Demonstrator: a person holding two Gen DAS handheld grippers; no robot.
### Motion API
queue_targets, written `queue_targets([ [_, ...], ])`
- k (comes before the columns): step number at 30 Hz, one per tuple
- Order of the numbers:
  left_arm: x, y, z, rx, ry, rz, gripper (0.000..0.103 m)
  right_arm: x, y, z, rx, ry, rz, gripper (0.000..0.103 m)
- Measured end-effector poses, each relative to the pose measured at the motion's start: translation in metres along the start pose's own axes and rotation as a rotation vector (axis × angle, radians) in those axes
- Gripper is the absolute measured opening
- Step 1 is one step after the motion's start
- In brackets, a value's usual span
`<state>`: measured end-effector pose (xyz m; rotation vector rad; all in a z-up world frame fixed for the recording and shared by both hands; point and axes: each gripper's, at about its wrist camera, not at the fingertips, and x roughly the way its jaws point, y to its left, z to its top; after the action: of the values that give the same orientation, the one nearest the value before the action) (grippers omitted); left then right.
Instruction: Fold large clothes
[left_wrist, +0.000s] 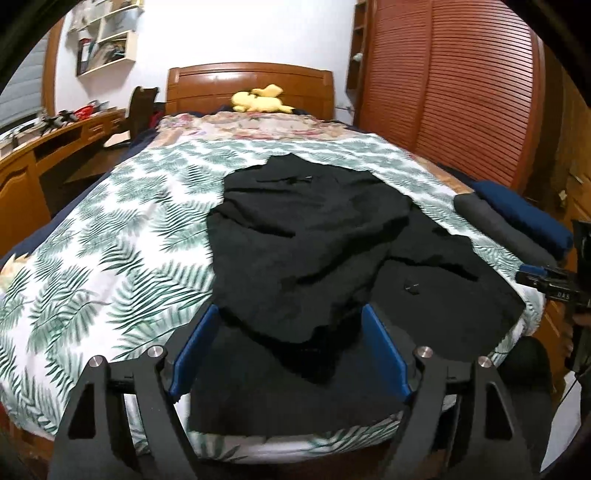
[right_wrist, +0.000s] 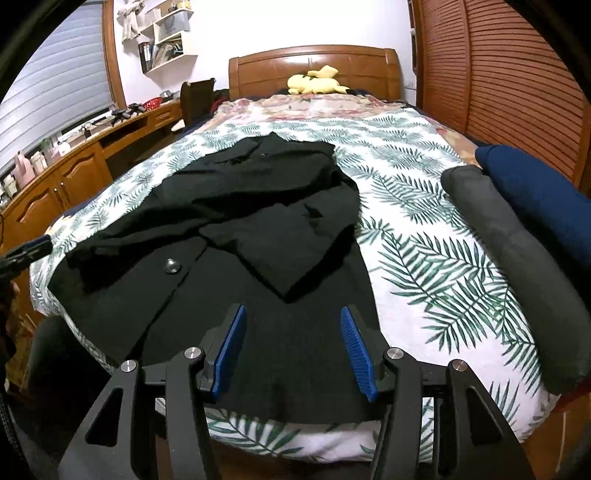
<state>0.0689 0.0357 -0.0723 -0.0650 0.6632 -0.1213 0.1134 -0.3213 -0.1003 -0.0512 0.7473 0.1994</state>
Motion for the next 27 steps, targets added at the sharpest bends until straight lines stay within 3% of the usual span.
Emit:
queue_targets([
  [11, -0.006, 0.041, -0.028, -0.021, 0.042, 0.105, 0.08, 0.014, -0.016, -0.008, 0.014, 0.064, -0.058, 0.055],
  [27, 0.004, 0.054, -0.041, -0.045, 0.074, 0.132, 0.08, 0.029, -0.015, -0.012, 0.015, 0.128, -0.074, 0.055],
])
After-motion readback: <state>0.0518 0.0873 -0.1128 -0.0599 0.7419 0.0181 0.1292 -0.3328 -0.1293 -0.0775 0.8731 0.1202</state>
